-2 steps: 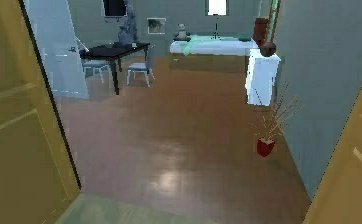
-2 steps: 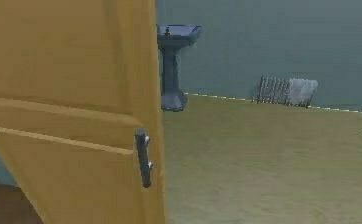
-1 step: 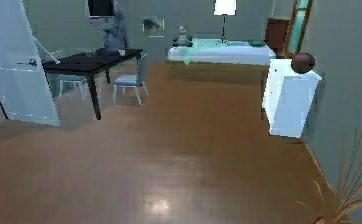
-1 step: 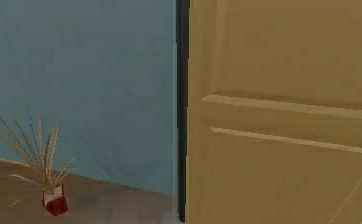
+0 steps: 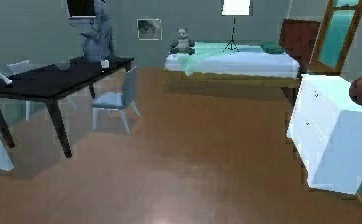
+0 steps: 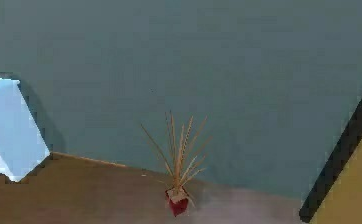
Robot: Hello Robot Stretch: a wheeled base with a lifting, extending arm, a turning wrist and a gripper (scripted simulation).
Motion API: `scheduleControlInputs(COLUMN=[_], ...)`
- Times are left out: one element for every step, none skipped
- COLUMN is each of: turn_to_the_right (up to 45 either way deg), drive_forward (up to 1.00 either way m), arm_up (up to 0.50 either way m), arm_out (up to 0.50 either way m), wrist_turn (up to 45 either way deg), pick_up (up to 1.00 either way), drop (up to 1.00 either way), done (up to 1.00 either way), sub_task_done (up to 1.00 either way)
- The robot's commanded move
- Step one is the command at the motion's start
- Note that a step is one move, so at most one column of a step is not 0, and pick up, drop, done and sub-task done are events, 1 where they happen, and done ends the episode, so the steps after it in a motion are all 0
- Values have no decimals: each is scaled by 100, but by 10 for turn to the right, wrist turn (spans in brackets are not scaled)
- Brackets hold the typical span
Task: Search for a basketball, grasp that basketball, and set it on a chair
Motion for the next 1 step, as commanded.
scheduleControlInputs(turn_to_the_right=[330], drive_forward=[0], arm_up=[0], arm_out=[0], wrist_turn=[0], pick_up=[0], drop=[0], done=[0], sub_task_done=[0])
